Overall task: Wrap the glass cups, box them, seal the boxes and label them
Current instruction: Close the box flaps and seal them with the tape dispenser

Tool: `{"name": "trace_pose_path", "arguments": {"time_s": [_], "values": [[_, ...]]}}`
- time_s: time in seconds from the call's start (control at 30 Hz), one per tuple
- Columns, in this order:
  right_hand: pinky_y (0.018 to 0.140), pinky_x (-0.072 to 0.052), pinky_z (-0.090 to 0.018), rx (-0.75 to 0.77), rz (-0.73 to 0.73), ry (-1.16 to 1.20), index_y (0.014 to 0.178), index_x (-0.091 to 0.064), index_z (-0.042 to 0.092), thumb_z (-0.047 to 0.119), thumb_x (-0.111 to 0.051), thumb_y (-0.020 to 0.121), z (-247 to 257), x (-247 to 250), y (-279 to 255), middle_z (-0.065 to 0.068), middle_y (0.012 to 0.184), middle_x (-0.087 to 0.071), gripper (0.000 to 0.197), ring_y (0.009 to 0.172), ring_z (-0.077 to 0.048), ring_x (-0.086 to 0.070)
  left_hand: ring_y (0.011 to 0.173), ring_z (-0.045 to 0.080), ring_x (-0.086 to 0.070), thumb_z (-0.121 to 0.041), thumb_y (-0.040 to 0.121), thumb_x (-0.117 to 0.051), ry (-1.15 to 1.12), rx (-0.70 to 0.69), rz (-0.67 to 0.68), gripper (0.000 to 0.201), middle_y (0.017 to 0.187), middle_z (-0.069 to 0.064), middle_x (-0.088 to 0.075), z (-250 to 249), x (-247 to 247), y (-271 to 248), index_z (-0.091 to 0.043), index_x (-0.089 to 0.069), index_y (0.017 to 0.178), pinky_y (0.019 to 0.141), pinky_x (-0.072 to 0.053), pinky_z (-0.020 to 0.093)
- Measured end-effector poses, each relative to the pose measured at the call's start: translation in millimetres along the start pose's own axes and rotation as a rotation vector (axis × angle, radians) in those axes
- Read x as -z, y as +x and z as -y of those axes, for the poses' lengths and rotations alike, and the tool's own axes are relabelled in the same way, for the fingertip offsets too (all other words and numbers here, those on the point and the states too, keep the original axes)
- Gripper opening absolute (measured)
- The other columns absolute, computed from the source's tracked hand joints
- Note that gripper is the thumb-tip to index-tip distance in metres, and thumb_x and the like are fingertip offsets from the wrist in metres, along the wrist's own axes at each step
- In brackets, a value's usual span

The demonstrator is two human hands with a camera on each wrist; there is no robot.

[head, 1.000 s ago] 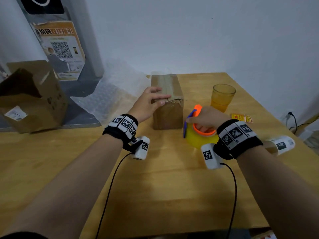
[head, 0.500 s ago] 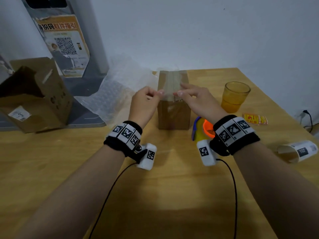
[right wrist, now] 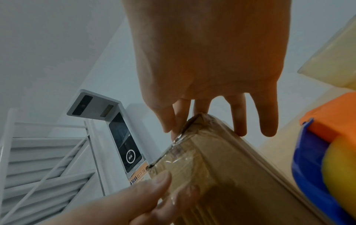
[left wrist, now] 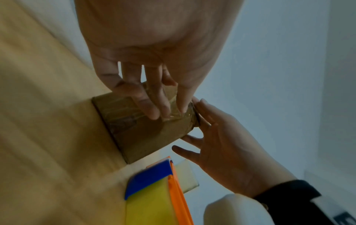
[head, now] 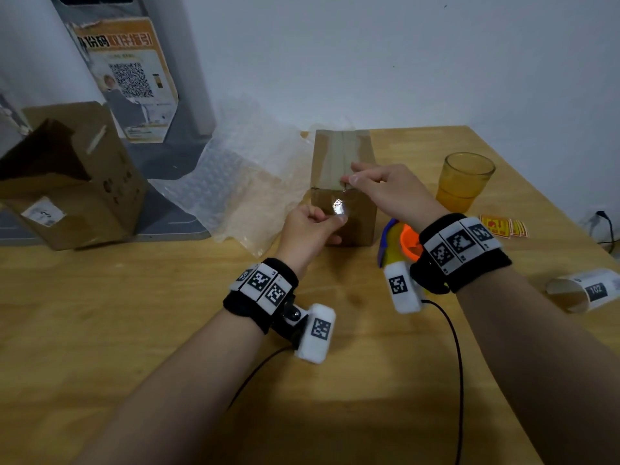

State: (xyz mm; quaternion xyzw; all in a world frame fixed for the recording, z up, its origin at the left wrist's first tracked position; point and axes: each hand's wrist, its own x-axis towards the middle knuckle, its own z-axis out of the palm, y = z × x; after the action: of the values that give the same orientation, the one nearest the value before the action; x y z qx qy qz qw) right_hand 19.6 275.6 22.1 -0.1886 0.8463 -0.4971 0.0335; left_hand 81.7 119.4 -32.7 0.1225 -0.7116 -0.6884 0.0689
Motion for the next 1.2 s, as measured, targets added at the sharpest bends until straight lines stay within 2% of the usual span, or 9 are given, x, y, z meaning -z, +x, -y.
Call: {"name": "trace_pose_path", "arguments": {"time_s": [0.3, 0.5, 0.6, 0.73, 0.83, 0.93, 1.0, 1.1, 1.2], "values": [[0.118, -0.031, -0.029, -0.031, 0.005, -0.029, 0.114, -0.079, 0.030, 0.034, -0.069, 0.097, 1, 2, 2, 0.010, 0.151, -0.054, 0.021, 0.140, -0.007, -0.047, 0.053, 0.006, -0.056, -0.023, 0.089, -0.078, 0.063, 0.097, 0.042, 0.038, 0.104, 0.006, -0.079, 0, 7, 3, -0.025, -0.041, 0.083, 0.052, -0.033, 0.025], [0.113, -0.039, -0.027, -0.023, 0.002, -0.048, 0.113, -0.080, 0.027, 0.037, -0.084, 0.084, 3, 1, 2, 0.007, 0.148, -0.058, 0.031, 0.127, 0.000, -0.053, 0.058, 0.008, -0.065, -0.032, 0.088, -0.080, 0.088, 0.161, 0.050, 0.031, 0.104, 0.001, -0.079, 5, 10, 8, -0.020, -0.052, 0.097, 0.052, -0.035, 0.026], [0.113, -0.040, -0.026, -0.025, -0.001, -0.041, 0.113, -0.080, 0.027, 0.037, -0.085, 0.083, 3, 1, 2, 0.007, 0.148, -0.058, 0.032, 0.124, 0.002, -0.053, 0.065, 0.011, -0.070, -0.032, 0.090, -0.078, 0.070, 0.185, 0.083, 0.030, 0.100, -0.005, -0.080, 4, 11, 9, -0.017, -0.061, 0.109, 0.060, -0.041, 0.028], [0.117, -0.037, -0.031, -0.025, -0.005, -0.052, 0.112, -0.080, 0.029, 0.037, -0.079, 0.088, 3, 1, 1, 0.007, 0.148, -0.058, 0.025, 0.132, -0.004, -0.053, 0.077, 0.014, -0.073, -0.038, 0.096, -0.071, 0.192, 0.209, 0.220, 0.029, 0.096, -0.006, -0.080, -8, 23, 9, -0.015, -0.070, 0.113, 0.071, -0.047, 0.029], [0.119, -0.034, -0.032, -0.032, -0.016, -0.068, 0.109, -0.080, 0.033, 0.033, -0.071, 0.095, 3, 1, 3, 0.009, 0.148, -0.058, 0.017, 0.135, -0.004, -0.051, 0.071, 0.013, -0.068, -0.037, 0.096, -0.071, 0.314, 0.223, 0.339, 0.027, 0.091, -0.004, -0.080, -12, 27, 7, -0.014, -0.071, 0.110, 0.059, -0.039, 0.025], [0.120, -0.032, -0.033, -0.030, -0.014, -0.084, 0.112, -0.079, 0.033, 0.031, -0.068, 0.098, 3, 1, 4, 0.011, 0.149, -0.057, 0.019, 0.138, -0.007, -0.049, 0.061, 0.012, -0.054, -0.034, 0.090, -0.077, 0.414, 0.110, 0.197, 0.021, 0.069, -0.006, -0.065, -16, 27, 11, -0.017, -0.065, 0.087, 0.051, -0.033, 0.024], [0.117, -0.031, -0.029, -0.030, -0.008, -0.084, 0.112, -0.080, 0.033, 0.032, -0.067, 0.098, 3, 1, 4, 0.011, 0.149, -0.057, 0.019, 0.138, -0.007, -0.048, 0.061, 0.010, -0.049, -0.029, 0.084, -0.082, 0.427, -0.036, 0.025, 0.030, 0.068, -0.006, -0.053, -24, 30, 17, -0.020, -0.054, 0.078, 0.055, -0.036, 0.026], [0.097, -0.040, -0.023, -0.046, -0.009, -0.081, 0.103, -0.083, 0.030, 0.038, -0.066, 0.097, 2, 2, 4, 0.014, 0.147, -0.058, 0.020, 0.132, -0.005, -0.052, 0.085, 0.006, -0.057, -0.029, 0.084, -0.082, 0.404, -0.380, -0.088, 0.019, 0.095, -0.008, -0.061, -38, 35, 27, -0.025, -0.065, 0.091, 0.075, -0.047, 0.024], [0.067, -0.036, -0.018, -0.072, -0.025, -0.107, 0.100, -0.082, 0.011, 0.044, -0.060, 0.100, 1, 2, 6, 0.011, 0.143, -0.063, 0.039, 0.105, -0.001, -0.059, 0.114, 0.008, -0.059, -0.039, 0.087, -0.078, 0.499, -0.557, 0.013, 0.019, 0.114, -0.014, -0.067, -44, 29, 39, -0.031, -0.080, 0.104, 0.101, -0.046, 0.028]]}}
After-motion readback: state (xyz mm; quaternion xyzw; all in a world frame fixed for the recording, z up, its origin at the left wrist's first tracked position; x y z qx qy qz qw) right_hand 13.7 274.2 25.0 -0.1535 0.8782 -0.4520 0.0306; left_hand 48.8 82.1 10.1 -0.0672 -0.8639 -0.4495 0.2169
